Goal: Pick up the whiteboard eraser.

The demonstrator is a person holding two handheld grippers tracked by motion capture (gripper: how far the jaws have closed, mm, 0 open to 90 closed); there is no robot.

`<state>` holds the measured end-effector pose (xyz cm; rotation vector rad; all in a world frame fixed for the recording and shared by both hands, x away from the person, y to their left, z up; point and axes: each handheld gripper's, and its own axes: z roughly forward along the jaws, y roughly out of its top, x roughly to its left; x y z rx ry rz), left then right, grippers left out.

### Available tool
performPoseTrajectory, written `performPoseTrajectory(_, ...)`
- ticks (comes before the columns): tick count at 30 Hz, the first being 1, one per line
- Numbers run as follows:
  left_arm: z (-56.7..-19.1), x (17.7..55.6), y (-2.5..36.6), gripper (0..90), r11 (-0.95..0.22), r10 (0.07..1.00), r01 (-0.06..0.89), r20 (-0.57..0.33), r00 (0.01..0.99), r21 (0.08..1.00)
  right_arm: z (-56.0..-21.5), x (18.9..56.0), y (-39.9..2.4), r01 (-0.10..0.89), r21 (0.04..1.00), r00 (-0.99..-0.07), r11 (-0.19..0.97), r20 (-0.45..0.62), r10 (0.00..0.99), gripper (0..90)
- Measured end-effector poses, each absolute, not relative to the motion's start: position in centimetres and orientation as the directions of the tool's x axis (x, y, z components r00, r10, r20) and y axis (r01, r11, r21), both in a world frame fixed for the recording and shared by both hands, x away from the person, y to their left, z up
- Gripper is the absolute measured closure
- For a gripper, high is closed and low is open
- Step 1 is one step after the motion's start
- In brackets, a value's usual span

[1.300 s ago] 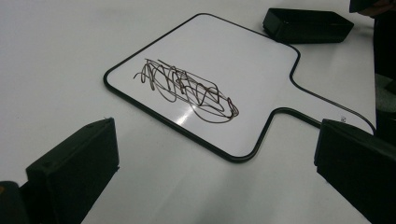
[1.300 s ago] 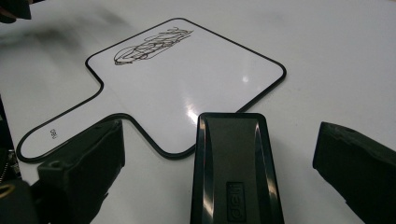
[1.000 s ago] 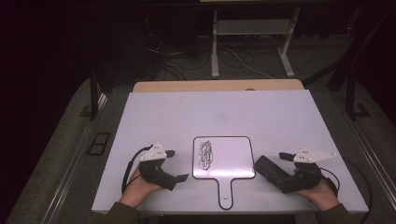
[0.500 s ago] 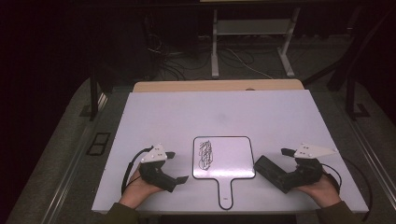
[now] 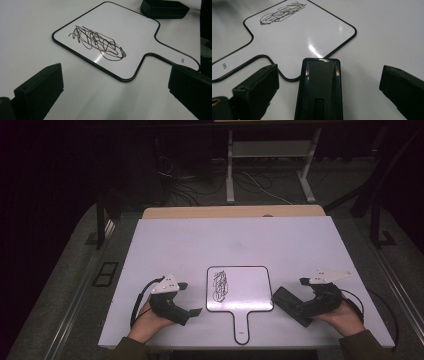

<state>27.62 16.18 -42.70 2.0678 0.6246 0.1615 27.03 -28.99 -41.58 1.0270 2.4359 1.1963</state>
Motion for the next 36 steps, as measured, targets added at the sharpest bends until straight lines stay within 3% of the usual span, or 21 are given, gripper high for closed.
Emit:
performPoseTrajectory(24, -42.7, 27.6, 16.3, 0.0, -0.43, 0.49, 0.371, -0.132, 0.862, 0.823, -42.8, 26.8, -28.2, 0.563, 0.646, -0.711, 0.515, 0.062, 0.7, 6.6)
performPoseTrajectory(26, -42.8, 27.6, 16.2, 0.0, -0.431, 0.49, 0.371, -0.132, 0.862, 0.823, -42.8, 26.7, -28.2, 0.556, 0.642, -0.713, 0.528, 0.043, 0.699, 13.3)
performPoseTrajectory(32, -42.8, 27.6, 16.2, 0.0, -0.432, 0.488, 0.37, -0.132, 0.863, 0.823, -43.0, 26.3, -28.3, 0.568, 0.624, -0.71, 0.536, 0.042, 0.703, 13.9)
performPoseTrajectory(36, -42.8, 27.6, 16.3, 0.0, -0.431, 0.489, 0.37, -0.132, 0.862, 0.823, -43.0, 26.2, -28.4, 0.574, 0.616, -0.709, 0.54, 0.043, 0.704, 19.3)
